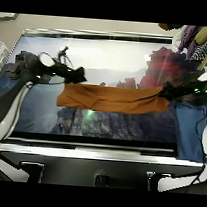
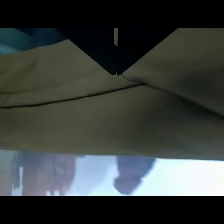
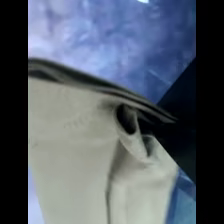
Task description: Fold the clothes and pants, and hang the long-sleeved shirts on hangers.
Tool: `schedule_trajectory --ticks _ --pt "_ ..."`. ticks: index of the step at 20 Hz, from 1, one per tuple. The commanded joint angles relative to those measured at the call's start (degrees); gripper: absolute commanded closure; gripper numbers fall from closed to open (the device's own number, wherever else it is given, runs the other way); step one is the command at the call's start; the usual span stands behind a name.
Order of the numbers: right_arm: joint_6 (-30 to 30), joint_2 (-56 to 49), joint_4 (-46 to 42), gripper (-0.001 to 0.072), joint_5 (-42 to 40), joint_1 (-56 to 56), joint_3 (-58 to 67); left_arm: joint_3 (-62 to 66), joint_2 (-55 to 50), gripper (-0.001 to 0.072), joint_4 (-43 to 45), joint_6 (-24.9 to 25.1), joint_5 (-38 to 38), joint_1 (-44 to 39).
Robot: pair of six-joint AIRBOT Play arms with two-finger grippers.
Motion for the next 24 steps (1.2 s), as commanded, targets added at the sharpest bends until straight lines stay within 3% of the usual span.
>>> schedule_trajectory --ticks 1,8,17,24 --pt "4.44 6.29 -4.35 0.0683 6.21 -0.20 5.81 0.00 -4.28 0.0687 -4.37 -4.66 8.02 -8.85" --pt "5.68 12.61 -5.09 0.0683 11.98 -0.20 8.22 2.51 -12.79 0.0688 -20.63 -5.05 21.09 -22.38" --pt "7.19 15.56 -5.16 0.0683 11.54 -0.20 8.31 18.18 -23.69 0.0690 -21.05 -15.21 20.33 -30.12" --pt "8.22 15.54 -2.89 0.0683 11.61 -0.17 11.43 18.64 -25.68 0.0690 -21.53 -18.01 22.12 -33.44"
